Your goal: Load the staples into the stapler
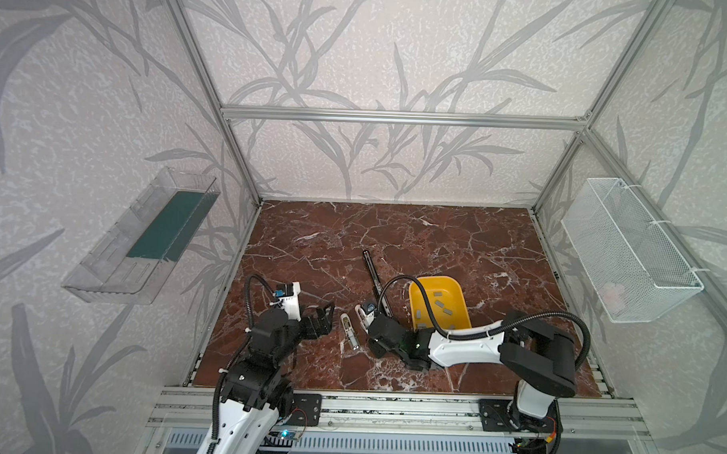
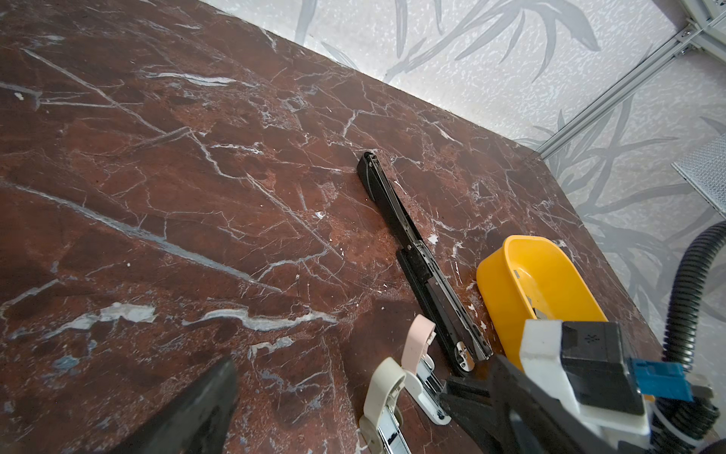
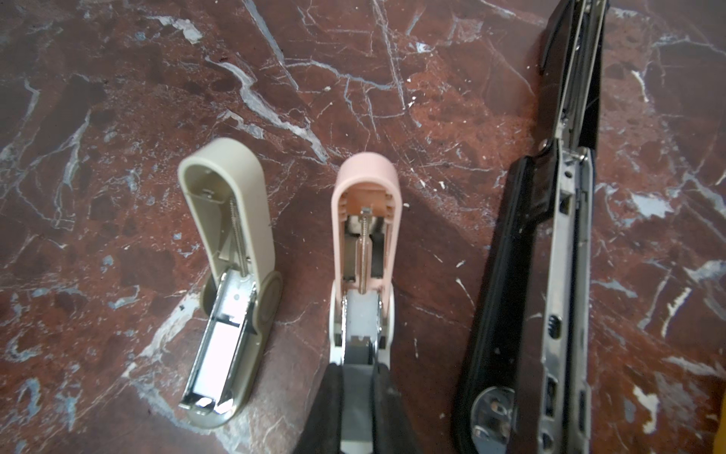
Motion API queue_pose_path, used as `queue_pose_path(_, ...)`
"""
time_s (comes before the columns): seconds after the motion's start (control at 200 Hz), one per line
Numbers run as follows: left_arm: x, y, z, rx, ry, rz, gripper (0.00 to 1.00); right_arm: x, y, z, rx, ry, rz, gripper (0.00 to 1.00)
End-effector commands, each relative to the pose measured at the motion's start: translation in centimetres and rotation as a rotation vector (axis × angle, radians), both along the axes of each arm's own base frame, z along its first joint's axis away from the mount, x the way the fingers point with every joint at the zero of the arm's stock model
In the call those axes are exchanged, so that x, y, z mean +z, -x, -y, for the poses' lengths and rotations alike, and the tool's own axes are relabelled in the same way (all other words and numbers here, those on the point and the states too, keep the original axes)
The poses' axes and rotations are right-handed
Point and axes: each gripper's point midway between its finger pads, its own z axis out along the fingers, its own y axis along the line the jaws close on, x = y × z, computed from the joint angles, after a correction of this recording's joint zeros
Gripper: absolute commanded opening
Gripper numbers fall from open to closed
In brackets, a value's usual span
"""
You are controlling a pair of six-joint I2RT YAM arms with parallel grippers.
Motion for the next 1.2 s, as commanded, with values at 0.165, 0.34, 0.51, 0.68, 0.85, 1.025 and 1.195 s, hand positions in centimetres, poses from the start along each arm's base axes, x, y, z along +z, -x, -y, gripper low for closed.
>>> queue_pose_path(0.165, -0.3, -0.1, 0.1, 0.003, 0.009, -0.003, 0.99, 1.0, -0.7, -1.0, -0.006, -0.007, 0.033, 0.03)
queue_pose_path(0.34, -0.3, -0.1, 0.0, 0.004, 0.008, -0.003, 0.99, 0.8, -1.1, -0.8, -0.015, 0.003, 0.039, 0.03)
queue_pose_path(0.51, -0.3, -0.1, 0.1, 0.003, 0.010, -0.003, 0.99, 0.7, -1.3, -0.6, -0.020, 0.006, 0.038, 0.03)
queue_pose_path(0.68, -0.3, -0.1, 0.1, 0.001, 0.010, -0.003, 0.99, 0.6, -1.3, -0.6, -0.020, 0.008, 0.036, 0.03)
queue_pose_path(0.85, -0.3, -0.2, 0.1, 0.002, 0.010, -0.002, 0.99, 0.5, -1.3, -0.5, -0.023, 0.009, 0.034, 0.03)
queue_pose_path(1.025, -0.4, -0.2, 0.1, 0.004, 0.010, -0.005, 0.99, 0.1, -1.3, -0.5, -0.026, 0.012, 0.028, 0.03)
queue_pose_path(1.195, -0.4, -0.2, 0.1, 0.003, 0.010, -0.006, 0.99, -0.1, -1.4, -0.5, -0.026, 0.011, 0.020, 0.03)
